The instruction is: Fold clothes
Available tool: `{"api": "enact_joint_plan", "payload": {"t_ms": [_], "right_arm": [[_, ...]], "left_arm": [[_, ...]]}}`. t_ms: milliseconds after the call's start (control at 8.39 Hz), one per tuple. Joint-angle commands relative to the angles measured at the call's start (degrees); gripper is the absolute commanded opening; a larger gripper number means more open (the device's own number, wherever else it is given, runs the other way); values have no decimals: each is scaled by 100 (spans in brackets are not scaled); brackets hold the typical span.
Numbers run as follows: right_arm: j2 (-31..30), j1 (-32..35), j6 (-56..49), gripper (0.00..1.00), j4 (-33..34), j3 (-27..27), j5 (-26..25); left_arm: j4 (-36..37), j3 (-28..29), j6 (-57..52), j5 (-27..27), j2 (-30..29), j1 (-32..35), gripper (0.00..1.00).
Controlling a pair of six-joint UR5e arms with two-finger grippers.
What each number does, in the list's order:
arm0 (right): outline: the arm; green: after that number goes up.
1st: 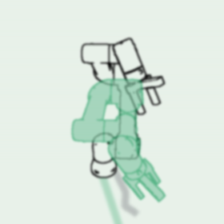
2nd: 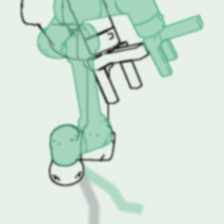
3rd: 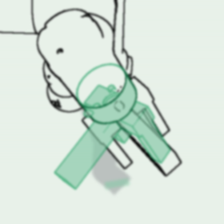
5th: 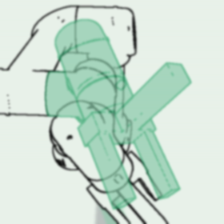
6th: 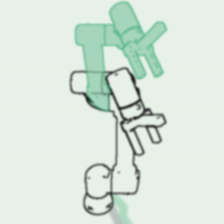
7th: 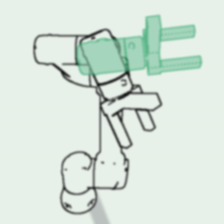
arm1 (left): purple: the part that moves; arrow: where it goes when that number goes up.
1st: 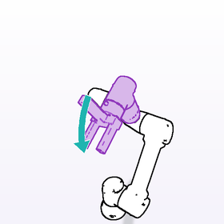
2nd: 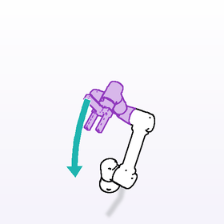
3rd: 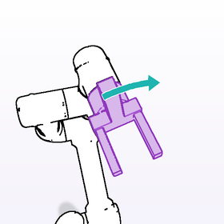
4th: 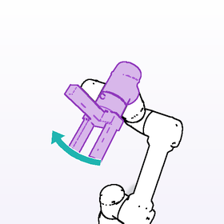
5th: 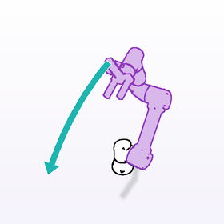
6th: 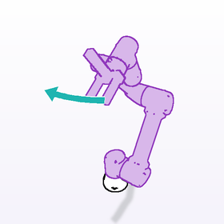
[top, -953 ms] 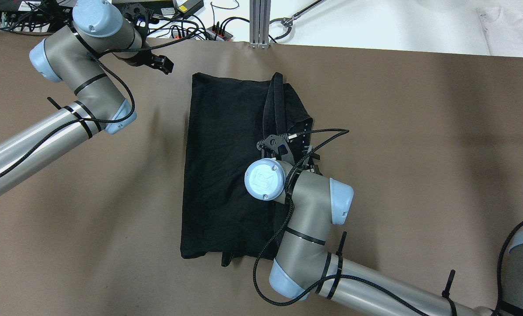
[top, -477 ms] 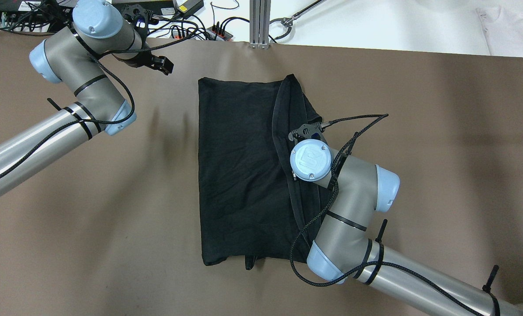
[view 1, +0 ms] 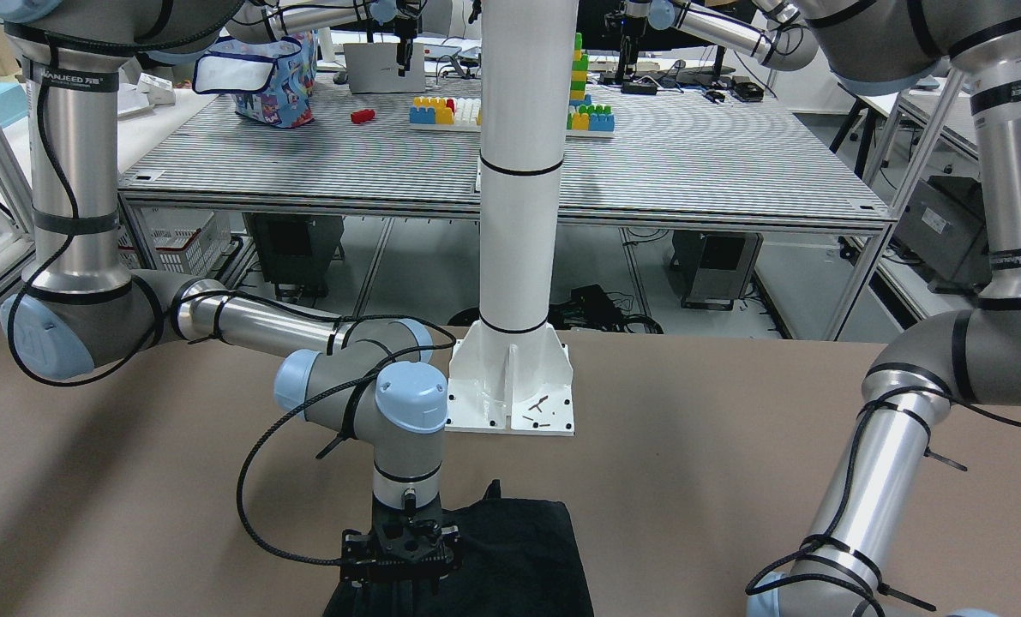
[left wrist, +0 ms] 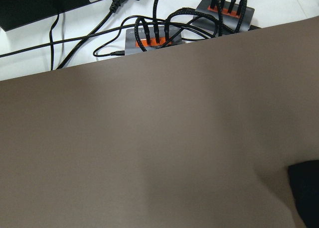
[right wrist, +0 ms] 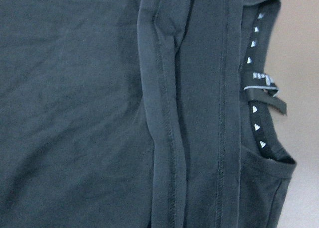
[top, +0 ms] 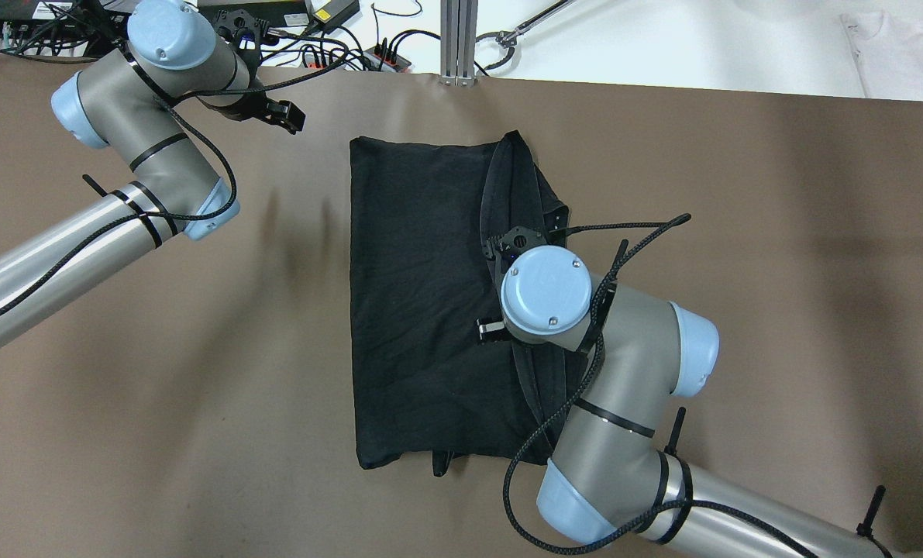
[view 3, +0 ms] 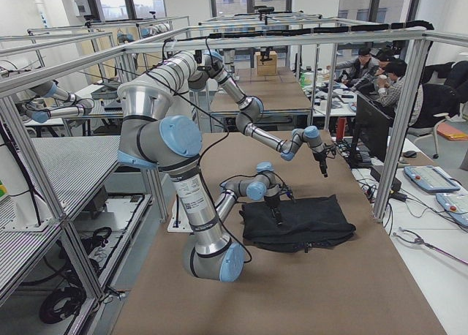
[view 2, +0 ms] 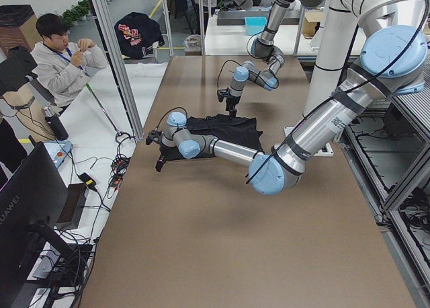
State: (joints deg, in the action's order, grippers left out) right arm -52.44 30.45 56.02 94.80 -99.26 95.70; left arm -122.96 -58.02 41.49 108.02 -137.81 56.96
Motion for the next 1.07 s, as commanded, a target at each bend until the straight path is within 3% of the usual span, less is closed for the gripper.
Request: {"api": "enact_joint_plan", "payload": {"t_ms": [0, 238, 357, 715, 953], "right_arm": [[-56, -713, 6, 82, 353, -67, -549], [-91, -856, -239, 52, 652, -85, -692], [-222, -856, -459, 42, 680, -137, -902], [-372, -856, -663, 29, 689, -331, -930], [-390, -856, -654, 7, 689, -392, -930]], "left_arm": [[0, -7, 9, 0, 0, 0, 100], [0, -7, 0, 0, 17, 0, 100], [0, -7, 0, 0, 52, 0, 100], [0, -7, 0, 0, 53, 0, 100], [0, -7, -9, 0, 52, 0, 100]]}}
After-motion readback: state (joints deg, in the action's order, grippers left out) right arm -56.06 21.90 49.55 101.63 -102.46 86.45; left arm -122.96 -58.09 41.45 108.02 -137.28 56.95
